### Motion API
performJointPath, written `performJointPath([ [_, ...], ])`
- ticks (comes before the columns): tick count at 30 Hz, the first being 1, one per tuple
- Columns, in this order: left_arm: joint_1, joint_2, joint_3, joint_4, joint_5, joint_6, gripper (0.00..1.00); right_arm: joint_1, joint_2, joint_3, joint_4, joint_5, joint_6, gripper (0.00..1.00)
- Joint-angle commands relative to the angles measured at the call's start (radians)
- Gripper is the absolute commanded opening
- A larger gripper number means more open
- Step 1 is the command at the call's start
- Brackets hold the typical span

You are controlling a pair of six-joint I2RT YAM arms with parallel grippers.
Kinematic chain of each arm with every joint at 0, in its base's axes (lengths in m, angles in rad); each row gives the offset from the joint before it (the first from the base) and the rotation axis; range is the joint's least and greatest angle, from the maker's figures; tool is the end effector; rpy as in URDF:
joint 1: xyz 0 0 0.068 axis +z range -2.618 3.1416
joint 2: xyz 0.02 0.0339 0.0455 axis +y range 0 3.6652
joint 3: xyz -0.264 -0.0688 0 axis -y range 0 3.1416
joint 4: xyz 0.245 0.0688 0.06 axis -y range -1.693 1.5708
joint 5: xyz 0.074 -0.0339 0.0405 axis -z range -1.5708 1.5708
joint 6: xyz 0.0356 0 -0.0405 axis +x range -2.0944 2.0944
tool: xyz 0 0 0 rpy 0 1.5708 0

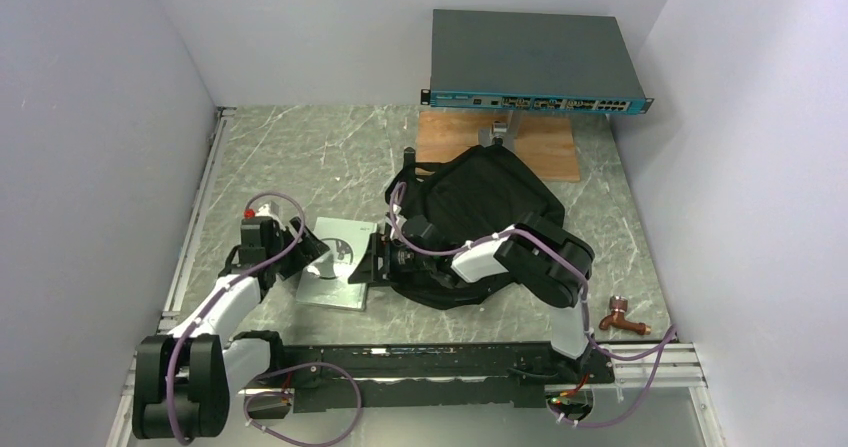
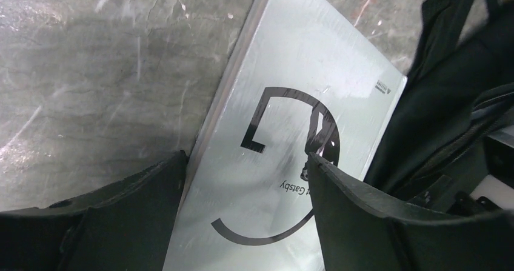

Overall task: Pack the student bag
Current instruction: Pick up the book from the center of the board.

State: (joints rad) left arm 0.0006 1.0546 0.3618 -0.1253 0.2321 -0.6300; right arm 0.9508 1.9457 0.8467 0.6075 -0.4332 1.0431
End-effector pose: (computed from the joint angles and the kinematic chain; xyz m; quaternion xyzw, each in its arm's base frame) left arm 0.1908 -0.0081 0.1535 -0.2460 0.8914 -0.2154 0.3138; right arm 0.2058 0.3140 0.1180 -0.0717 0.8420 0.5215 0.1176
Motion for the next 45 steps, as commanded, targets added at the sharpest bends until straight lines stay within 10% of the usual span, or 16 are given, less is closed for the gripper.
performJointPath([
  [1, -0.007, -0.008, -0.119, 0.050, 0.161, -0.102, 0.76, -0.007, 0.062, 0.003, 0.000, 0.044, 0.001, 0.77],
  [32, -0.029, -0.464, -0.359, 0.110, 0.369, -0.362, 0.63, -0.022, -0.177, -0.049, 0.249, 0.049, 0.158, 0.46],
  [45, -0.047, -0.572, -0.271, -0.028, 0.322, -0.299, 0.75, -0.001, -0.232, 0.053, -0.215, 0.212, -0.161, 0.19],
])
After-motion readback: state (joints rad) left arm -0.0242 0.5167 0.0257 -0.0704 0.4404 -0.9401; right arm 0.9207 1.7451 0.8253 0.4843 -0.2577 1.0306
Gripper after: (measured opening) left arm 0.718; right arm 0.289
